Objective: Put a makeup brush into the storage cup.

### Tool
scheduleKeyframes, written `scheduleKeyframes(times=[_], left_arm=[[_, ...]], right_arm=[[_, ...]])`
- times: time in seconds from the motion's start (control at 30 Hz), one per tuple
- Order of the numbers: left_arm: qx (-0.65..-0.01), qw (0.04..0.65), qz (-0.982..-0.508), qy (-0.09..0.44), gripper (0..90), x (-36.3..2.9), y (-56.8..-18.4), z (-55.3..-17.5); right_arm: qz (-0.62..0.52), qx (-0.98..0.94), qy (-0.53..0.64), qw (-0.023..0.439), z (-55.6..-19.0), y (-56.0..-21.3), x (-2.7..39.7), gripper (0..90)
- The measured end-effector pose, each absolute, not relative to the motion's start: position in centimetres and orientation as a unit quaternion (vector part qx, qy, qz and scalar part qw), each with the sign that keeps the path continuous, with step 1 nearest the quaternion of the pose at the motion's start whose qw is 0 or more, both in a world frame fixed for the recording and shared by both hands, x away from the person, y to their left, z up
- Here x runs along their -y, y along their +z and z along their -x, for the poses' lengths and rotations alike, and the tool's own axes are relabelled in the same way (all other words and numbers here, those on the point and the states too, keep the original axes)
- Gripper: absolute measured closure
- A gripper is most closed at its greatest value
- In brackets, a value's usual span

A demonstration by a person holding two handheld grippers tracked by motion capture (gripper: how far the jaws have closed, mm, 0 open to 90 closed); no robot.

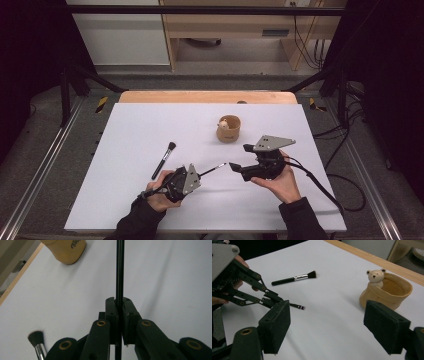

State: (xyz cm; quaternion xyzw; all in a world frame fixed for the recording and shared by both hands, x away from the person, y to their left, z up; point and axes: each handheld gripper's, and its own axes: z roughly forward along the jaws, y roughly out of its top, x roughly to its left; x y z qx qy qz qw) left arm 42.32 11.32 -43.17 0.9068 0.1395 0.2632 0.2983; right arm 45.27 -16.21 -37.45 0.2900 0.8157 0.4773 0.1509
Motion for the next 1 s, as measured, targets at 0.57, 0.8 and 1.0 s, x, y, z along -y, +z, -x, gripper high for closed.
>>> scheduleKeyframes(times=[0.57, 0.8, 1.0], left_arm=[[-0.269, 0.371, -0.857, 0.235, 84.7, -12.9, -43.0, -42.8], [-0.300, 0.391, -0.840, 0.228, 84.7, -13.0, -42.8, -42.8], [-0.325, 0.404, -0.825, 0.226, 84.7, -12.9, -42.7, -42.7]], right_arm=[[-0.326, -0.775, 0.525, 0.132, -45.5, -38.2, 16.3, 16.4], [-0.333, -0.761, 0.542, 0.127, -45.6, -38.4, 15.9, 13.7], [-0.342, -0.751, 0.551, 0.125, -45.6, -38.6, 15.7, 14.0]])
